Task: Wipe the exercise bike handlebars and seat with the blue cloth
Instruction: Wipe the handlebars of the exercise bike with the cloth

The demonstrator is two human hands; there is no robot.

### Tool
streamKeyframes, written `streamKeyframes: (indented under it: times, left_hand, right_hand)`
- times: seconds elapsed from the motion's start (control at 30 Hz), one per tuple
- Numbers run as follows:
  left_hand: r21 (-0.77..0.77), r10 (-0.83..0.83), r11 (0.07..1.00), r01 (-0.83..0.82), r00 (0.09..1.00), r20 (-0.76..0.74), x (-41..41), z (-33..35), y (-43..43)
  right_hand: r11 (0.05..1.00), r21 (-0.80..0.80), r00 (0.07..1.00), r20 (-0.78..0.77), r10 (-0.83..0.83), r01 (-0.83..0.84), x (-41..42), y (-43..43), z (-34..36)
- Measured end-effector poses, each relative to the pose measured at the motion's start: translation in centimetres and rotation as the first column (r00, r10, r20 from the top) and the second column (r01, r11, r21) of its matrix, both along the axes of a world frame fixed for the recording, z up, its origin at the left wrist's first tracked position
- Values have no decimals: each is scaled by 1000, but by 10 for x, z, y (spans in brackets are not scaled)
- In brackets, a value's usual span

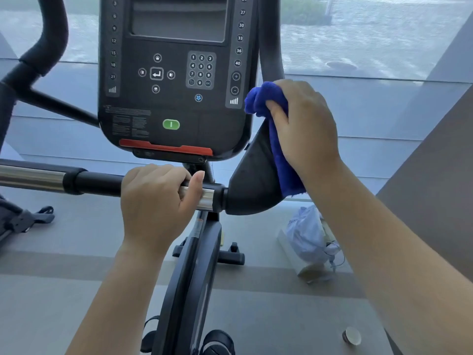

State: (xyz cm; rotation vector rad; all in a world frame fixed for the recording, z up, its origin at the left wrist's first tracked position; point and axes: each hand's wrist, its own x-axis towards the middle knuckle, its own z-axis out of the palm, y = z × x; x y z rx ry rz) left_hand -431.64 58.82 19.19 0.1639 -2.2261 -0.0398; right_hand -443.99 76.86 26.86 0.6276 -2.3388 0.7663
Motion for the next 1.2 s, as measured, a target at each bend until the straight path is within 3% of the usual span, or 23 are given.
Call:
streamKeyframes:
  times: [0.13, 0.2, 0.3, 0.47, 0.67, 0.87, 1.03, 1.2]
  left_hand:
    - [-4, 1, 1000, -1, 1000, -28, -1, -1, -1]
    - [1, 0, 1000, 0, 1000, -8, -1, -3, -3]
    - [-1, -7, 1000, 7, 999, 34, 1, -6, -8]
    - [-22, -76, 997, 76, 997, 34, 3, -5, -12]
    - [-37, -72, 997, 73, 997, 34, 4, -3, -11]
    - [-53, -90, 994, 91, 996, 27, 4, -3, -13]
    - [-84, -115, 990, 116, 993, 16, 3, -3, -17]
    - [-124, -128, 983, 137, 989, 78, 5, -1, -35]
  right_hand:
    - [936, 328, 971, -234, -54, 131, 6, -19, -4]
    - [926, 358, 937, -350, 16, 118, 27, -23, -11]
    - [925, 378, 911, -389, 141, 19, 63, -27, -28]
    - [931, 364, 922, -350, 164, -28, 105, -11, -57]
    - [929, 313, 938, -218, 270, -195, 85, 18, -57]
    - [989, 59, 991, 1, 136, -135, 24, 6, -2]
    - [951, 300, 994, -99, -53, 80, 12, -24, 3]
    - [904, 423, 987, -114, 116, -57, 57, -16, -7]
